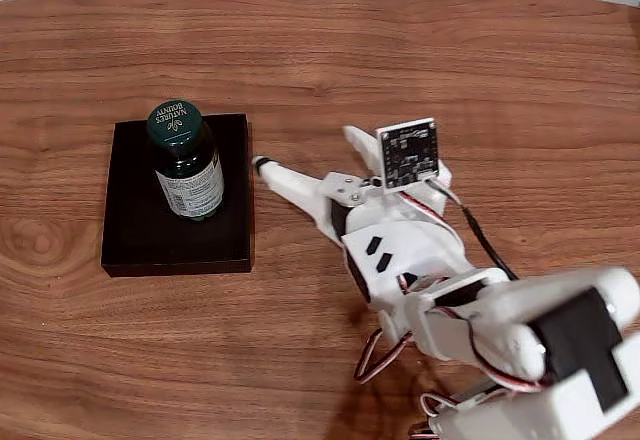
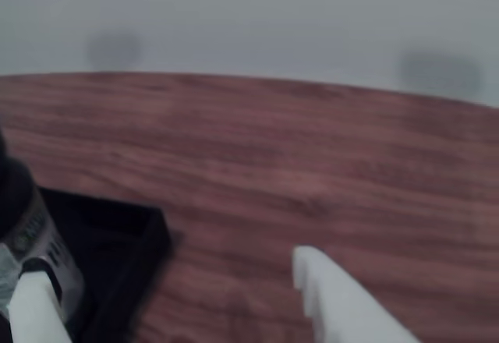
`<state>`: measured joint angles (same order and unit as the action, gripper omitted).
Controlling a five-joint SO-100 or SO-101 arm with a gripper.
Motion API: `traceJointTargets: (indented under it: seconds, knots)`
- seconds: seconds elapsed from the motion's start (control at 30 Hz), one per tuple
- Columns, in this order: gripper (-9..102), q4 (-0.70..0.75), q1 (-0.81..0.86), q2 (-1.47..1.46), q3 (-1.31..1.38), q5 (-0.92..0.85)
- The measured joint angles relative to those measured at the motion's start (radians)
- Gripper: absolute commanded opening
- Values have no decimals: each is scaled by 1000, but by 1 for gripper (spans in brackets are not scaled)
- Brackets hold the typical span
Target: Pick up the pill bottle and place it in the black box.
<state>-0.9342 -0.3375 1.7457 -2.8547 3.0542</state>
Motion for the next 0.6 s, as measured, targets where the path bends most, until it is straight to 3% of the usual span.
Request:
traceJointTargets:
  seconds: [0.43, 0.6]
  knots:
    - [34, 485, 97, 331, -52, 46]
    - [34, 578, 130, 442, -127, 58]
